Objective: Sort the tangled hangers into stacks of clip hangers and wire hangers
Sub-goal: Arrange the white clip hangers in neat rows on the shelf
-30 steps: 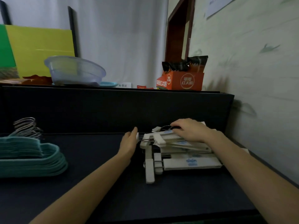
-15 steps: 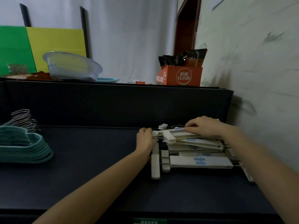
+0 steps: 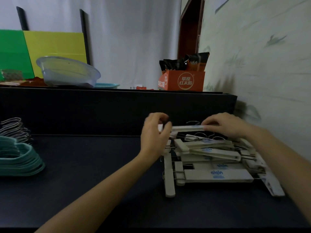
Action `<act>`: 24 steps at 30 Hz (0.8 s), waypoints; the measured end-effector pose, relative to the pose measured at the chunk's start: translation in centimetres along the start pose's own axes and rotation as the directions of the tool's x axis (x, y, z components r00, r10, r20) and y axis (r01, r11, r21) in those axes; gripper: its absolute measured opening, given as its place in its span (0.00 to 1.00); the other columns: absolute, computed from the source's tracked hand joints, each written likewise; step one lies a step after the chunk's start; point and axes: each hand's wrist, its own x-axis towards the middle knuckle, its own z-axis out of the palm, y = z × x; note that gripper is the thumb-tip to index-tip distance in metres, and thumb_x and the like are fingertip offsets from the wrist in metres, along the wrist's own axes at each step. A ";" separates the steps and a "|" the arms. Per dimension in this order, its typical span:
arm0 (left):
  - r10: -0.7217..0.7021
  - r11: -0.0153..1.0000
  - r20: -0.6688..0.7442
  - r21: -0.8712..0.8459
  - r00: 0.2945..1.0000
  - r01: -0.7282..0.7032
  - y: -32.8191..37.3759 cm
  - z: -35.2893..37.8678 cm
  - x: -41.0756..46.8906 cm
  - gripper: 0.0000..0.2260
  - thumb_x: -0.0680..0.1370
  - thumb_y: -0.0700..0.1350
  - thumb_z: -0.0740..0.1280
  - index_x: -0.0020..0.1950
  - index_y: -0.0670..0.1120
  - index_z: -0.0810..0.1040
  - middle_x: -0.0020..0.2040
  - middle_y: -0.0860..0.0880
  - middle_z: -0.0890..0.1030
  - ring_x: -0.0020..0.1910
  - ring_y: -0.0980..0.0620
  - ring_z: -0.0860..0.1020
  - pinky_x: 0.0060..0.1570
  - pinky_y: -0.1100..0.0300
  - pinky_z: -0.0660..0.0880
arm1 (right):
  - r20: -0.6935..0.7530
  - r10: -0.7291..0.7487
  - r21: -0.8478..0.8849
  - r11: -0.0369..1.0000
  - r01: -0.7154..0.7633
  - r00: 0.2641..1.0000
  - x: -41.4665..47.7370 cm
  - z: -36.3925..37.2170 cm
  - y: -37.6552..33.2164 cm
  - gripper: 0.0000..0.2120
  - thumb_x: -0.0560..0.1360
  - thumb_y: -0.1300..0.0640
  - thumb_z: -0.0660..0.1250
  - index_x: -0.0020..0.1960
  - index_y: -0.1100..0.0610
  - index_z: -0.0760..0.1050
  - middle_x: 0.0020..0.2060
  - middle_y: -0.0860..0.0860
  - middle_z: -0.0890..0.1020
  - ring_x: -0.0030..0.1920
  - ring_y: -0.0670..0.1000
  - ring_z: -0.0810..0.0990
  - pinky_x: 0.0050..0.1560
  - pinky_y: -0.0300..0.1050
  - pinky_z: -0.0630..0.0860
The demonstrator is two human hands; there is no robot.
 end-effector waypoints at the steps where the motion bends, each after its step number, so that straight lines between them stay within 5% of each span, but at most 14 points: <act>1: 0.111 0.993 0.090 0.034 0.990 -0.115 0.8 -0.1 -0.3 0.05 0.76 0.46 0.64 0.50 0.48 0.77 0.48 0.54 0.76 0.49 0.55 0.75 0.51 0.52 0.76 | -0.033 0.000 -0.007 1.000 0.000 0.999 -0.1 -0.7 0.2 0.15 0.76 0.42 0.60 0.58 0.45 0.76 0.53 0.46 0.81 0.51 0.48 0.79 0.55 0.52 0.77; 3: 0.218 0.937 0.325 0.193 0.920 -0.290 1.7 0.2 -1.0 0.11 0.76 0.53 0.64 0.51 0.49 0.78 0.48 0.53 0.78 0.48 0.56 0.75 0.48 0.55 0.75 | -0.104 0.005 -0.034 0.999 -0.009 0.995 -0.4 -1.9 0.6 0.17 0.75 0.40 0.60 0.59 0.44 0.76 0.55 0.47 0.80 0.54 0.50 0.78 0.56 0.55 0.76; 6: 0.143 0.788 0.588 0.420 0.796 -0.451 1.1 1.4 -1.2 0.20 0.75 0.59 0.62 0.62 0.48 0.74 0.58 0.49 0.76 0.58 0.51 0.72 0.54 0.55 0.71 | -0.160 0.020 -0.026 0.999 -0.024 0.987 -1.1 -3.0 1.0 0.17 0.75 0.42 0.60 0.59 0.46 0.76 0.56 0.48 0.80 0.55 0.50 0.77 0.56 0.54 0.75; 11: 0.106 0.723 0.693 0.438 0.713 -0.534 0.1 2.1 -0.2 0.21 0.77 0.59 0.58 0.63 0.47 0.71 0.55 0.46 0.72 0.53 0.49 0.70 0.49 0.59 0.65 | -0.201 0.043 0.025 0.999 -0.039 0.979 -2.2 -3.0 1.3 0.15 0.76 0.47 0.62 0.60 0.50 0.77 0.56 0.49 0.80 0.55 0.49 0.77 0.54 0.46 0.73; 15: -0.019 0.763 0.743 0.443 0.669 -0.470 1.2 1.7 0.5 0.28 0.74 0.66 0.55 0.62 0.46 0.73 0.53 0.47 0.71 0.47 0.51 0.68 0.48 0.58 0.65 | -0.251 0.073 0.003 0.997 -0.075 0.965 -2.8 -3.0 1.3 0.15 0.76 0.46 0.61 0.59 0.50 0.77 0.56 0.50 0.81 0.55 0.51 0.77 0.55 0.51 0.74; 24: -0.075 0.733 0.742 0.494 0.666 -0.468 1.6 2.3 0.6 0.20 0.78 0.55 0.56 0.61 0.41 0.70 0.56 0.42 0.71 0.53 0.46 0.69 0.51 0.57 0.62 | -0.298 0.118 0.062 0.993 -0.104 0.947 -3.7 -3.8 0.9 0.15 0.77 0.47 0.61 0.60 0.50 0.76 0.55 0.51 0.80 0.53 0.51 0.75 0.54 0.52 0.74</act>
